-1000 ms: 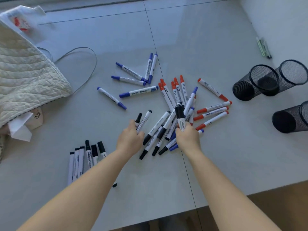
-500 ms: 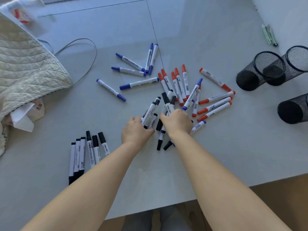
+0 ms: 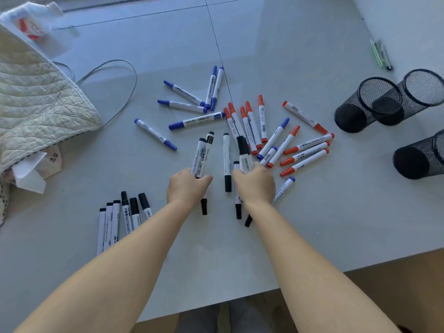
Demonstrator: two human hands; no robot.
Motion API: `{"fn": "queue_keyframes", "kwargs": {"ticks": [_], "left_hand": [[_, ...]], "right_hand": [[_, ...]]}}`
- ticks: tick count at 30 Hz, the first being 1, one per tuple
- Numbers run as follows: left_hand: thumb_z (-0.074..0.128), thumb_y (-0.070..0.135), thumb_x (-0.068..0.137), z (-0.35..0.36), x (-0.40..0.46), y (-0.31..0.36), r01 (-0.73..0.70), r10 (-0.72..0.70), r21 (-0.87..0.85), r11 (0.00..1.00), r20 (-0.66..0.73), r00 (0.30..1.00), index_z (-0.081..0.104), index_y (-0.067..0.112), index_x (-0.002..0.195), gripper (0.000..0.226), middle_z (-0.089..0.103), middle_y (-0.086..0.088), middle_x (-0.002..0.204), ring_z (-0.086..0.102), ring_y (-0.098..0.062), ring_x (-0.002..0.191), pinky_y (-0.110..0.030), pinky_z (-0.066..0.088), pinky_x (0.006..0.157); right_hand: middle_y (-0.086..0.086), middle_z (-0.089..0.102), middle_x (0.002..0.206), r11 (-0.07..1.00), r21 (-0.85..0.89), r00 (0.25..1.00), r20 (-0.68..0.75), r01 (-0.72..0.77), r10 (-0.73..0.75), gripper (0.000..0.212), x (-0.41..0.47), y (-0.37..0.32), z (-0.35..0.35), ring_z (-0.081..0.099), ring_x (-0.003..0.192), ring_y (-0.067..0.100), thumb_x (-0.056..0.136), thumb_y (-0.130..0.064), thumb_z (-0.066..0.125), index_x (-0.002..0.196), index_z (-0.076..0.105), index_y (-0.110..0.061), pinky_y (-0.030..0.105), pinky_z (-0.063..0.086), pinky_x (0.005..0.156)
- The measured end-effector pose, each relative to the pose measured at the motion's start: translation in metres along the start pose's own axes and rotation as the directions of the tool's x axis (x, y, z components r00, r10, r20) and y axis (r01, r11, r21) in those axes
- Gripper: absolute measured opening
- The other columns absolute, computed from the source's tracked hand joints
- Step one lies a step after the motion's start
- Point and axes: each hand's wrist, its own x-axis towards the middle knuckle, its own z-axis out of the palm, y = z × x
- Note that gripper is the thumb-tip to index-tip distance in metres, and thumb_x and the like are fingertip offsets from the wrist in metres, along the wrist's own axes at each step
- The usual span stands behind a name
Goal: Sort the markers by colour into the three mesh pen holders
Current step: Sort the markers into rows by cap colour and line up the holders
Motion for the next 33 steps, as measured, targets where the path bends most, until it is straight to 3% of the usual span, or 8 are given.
{"fn": "queue_keyframes", "kwargs": {"ticks": [7,10,14,20,22,26,30,33], "left_hand": [[0.056,0.028,0.075,0.004,0.013,0.016,-0.01,0.028,-0.203,0.979,0.086,0.996,0.054,0.017,0.084,0.014,0.059,-0.002,0.081,0.054,-0.018,0.067,-0.028,0.044,0.054],[0.06,0.04,0.078,0.01,0.016,0.027,-0.063,0.078,-0.162,0.985,0.088,0.993,0.053,0.023,0.091,0.023,0.058,0.004,0.082,0.057,-0.016,0.071,-0.031,0.051,0.058],[0.063,0.052,0.076,0.015,0.019,0.038,-0.054,0.056,-0.056,0.997,0.029,0.998,0.049,0.025,0.09,0.034,0.053,0.008,0.076,0.052,-0.009,0.064,-0.024,0.037,0.046],[0.062,0.037,0.075,0.017,0.023,0.047,-0.054,0.054,0.023,0.998,0.0,0.999,0.055,0.023,0.085,0.019,0.053,0.002,0.071,0.05,-0.013,0.06,-0.021,0.034,0.043],[0.062,0.035,0.074,0.017,0.022,0.048,-0.054,0.054,0.001,0.999,0.005,0.999,0.055,0.024,0.081,0.015,0.053,0.003,0.069,0.051,-0.013,0.059,-0.021,0.034,0.043],[0.062,0.034,0.072,0.012,0.021,0.046,-0.04,0.041,-0.025,0.999,0.053,0.998,0.049,0.025,0.066,0.017,0.054,0.002,0.067,0.052,-0.011,0.056,-0.02,0.034,0.041],[0.061,0.032,0.071,0.005,0.02,0.036,-0.035,0.046,-0.093,0.995,0.123,0.991,0.055,0.024,0.07,0.01,0.056,0.002,0.066,0.051,-0.013,0.055,-0.02,0.036,0.044],[0.061,0.03,0.071,0.003,0.017,0.028,-0.04,0.064,-0.17,0.985,0.139,0.988,0.06,0.022,0.08,0.012,0.056,0.002,0.066,0.05,-0.013,0.054,-0.021,0.038,0.045]], "right_hand": [[-0.006,0.049,0.07,0.945,0.285,0.976,-0.093,-0.162,0.195,0.016,-0.011,0.029,-0.019,0.059,0.084,0.029,0.078,-0.016,0.056,0.093,0.053,-0.01,0.042,0.054,0.071],[-0.001,0.055,0.079,0.902,0.389,0.972,-0.059,-0.188,0.229,0.024,-0.013,0.034,-0.021,0.061,0.088,0.029,0.08,-0.019,0.059,0.102,0.055,-0.01,0.046,0.054,0.075],[-0.001,0.061,0.076,0.839,0.513,0.98,0.019,-0.182,0.2,0.022,-0.012,0.037,-0.023,0.061,0.076,0.019,0.079,-0.034,0.069,0.087,0.057,-0.017,0.029,0.048,0.068],[-0.003,0.06,0.064,0.753,0.62,0.968,0.044,-0.22,0.246,0.019,-0.012,0.043,-0.026,0.059,0.066,0.017,0.077,-0.035,0.071,0.071,0.057,-0.023,0.029,0.05,0.067],[-0.005,0.06,0.067,0.798,0.572,0.969,-0.024,-0.19,0.248,0.017,-0.012,0.045,-0.027,0.059,0.067,0.014,0.078,-0.035,0.07,0.074,0.059,-0.022,0.024,0.048,0.061],[0.003,0.056,0.093,0.955,0.253,0.962,-0.181,-0.154,0.203,0.027,-0.01,0.047,-0.023,0.056,0.084,0.023,0.078,-0.03,0.069,0.093,0.06,-0.009,0.033,0.048,0.068],[0.01,0.055,0.108,0.986,-0.01,0.974,-0.156,-0.166,0.163,0.027,-0.01,0.045,-0.015,0.045,0.081,0.02,0.081,-0.017,0.062,0.104,0.053,-0.004,0.028,0.034,0.064],[0.012,0.059,0.105,0.98,-0.005,0.971,-0.134,-0.2,0.197,0.026,-0.011,0.042,-0.012,0.056,0.088,0.028,0.081,-0.011,0.059,0.103,0.047,-0.005,0.029,0.037,0.063]]}}
